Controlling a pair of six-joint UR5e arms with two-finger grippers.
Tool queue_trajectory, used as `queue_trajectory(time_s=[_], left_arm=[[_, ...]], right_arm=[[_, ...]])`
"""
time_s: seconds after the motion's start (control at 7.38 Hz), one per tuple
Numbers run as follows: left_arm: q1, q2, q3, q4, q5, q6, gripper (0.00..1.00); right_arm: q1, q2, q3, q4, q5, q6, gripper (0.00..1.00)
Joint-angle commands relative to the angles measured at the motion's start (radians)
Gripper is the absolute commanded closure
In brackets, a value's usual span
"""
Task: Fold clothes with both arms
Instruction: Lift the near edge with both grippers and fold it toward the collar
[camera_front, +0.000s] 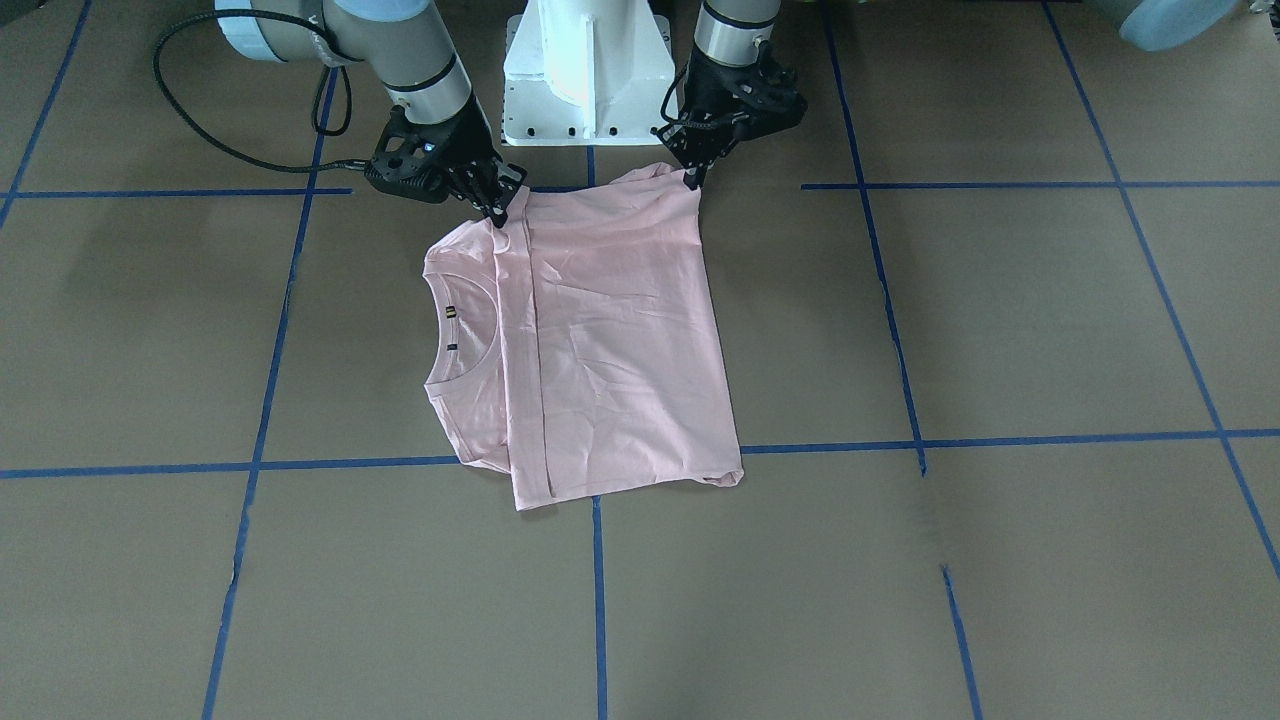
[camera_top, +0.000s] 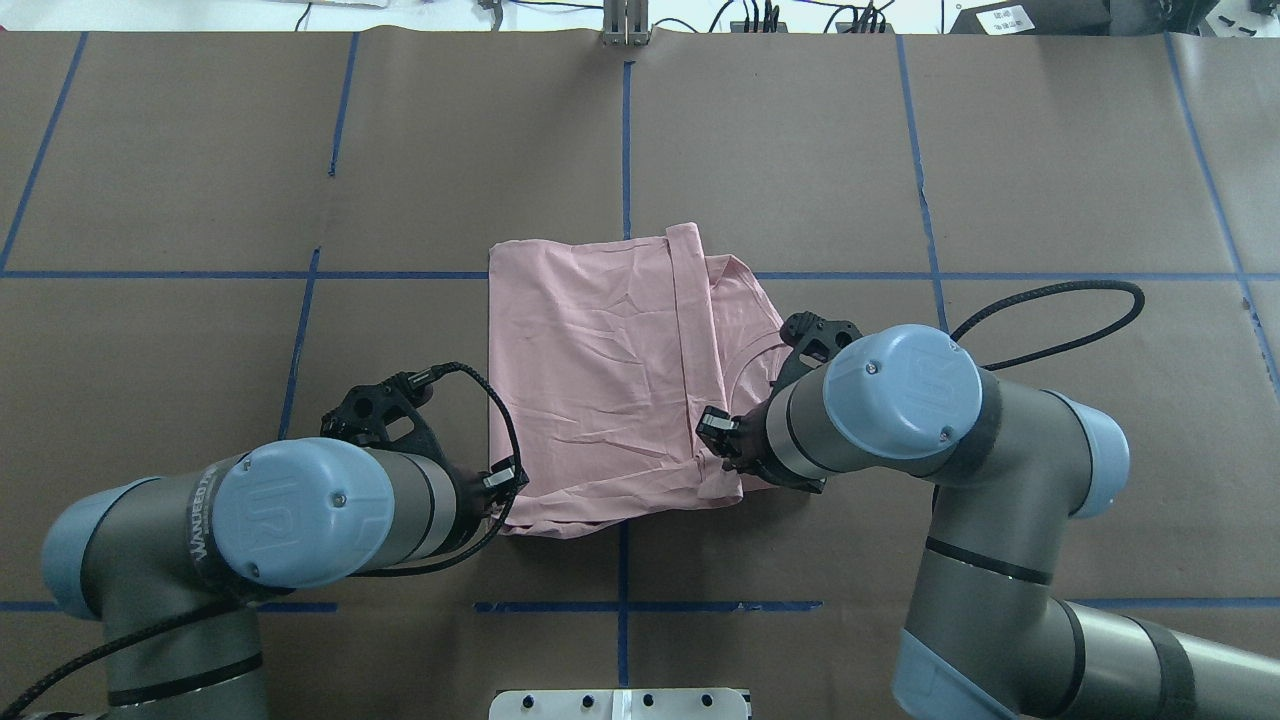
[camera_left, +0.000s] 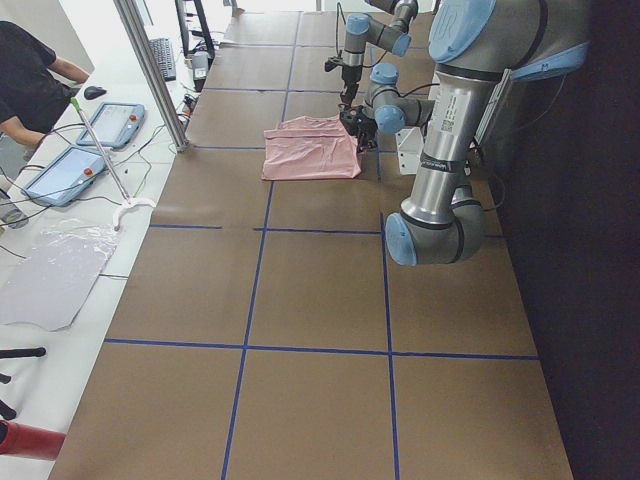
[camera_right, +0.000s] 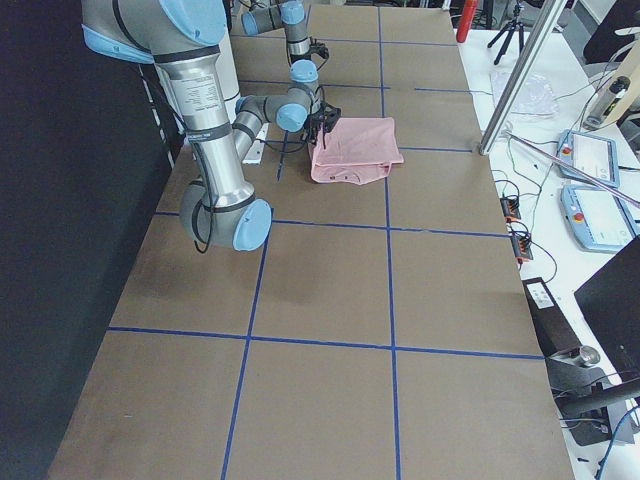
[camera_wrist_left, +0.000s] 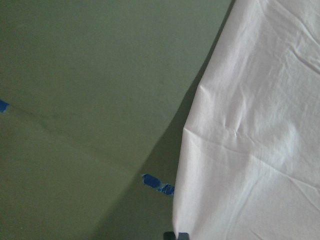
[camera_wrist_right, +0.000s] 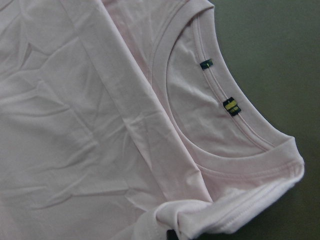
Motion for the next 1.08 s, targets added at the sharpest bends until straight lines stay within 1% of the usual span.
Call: queue_trajectory(time_s=[0.0, 0.14, 0.27, 0.41, 0.54, 0.81, 0.95], left_arm=[[-0.058, -0.004, 0.084, -0.098, 0.0, 0.005, 1.0], [-0.101, -0.013, 0.11, -0.128, 0.002, 0.007, 1.0], [-0.145, -0.057, 0.165, -0.138, 0.0, 0.034, 1.0], [-0.194, -0.13, 0.257, -0.149, 0.0, 0.047, 1.0], [-0.236, -0.184, 0.369, -0.212, 0.0, 0.048, 1.0], [-0.321, -0.206, 0.546, -0.362, -0.001, 0.123, 1.0], [-0.366, -0.227, 0.644, -0.443, -0.003, 0.143, 0.99]], right_arm=[[0.055, 0.031, -0.059, 0.042, 0.001, 0.0, 1.0], [0.081, 0.033, -0.08, 0.063, 0.003, -0.001, 1.0], [0.113, 0.049, -0.117, 0.091, 0.003, -0.018, 1.0], [0.15, 0.125, -0.208, 0.106, 0.004, -0.021, 1.0], [0.193, 0.204, -0.352, 0.148, 0.007, -0.03, 1.0], [0.291, 0.317, -0.677, 0.333, 0.041, -0.052, 1.0], [0.325, 0.364, -0.768, 0.376, 0.046, -0.063, 1.0]])
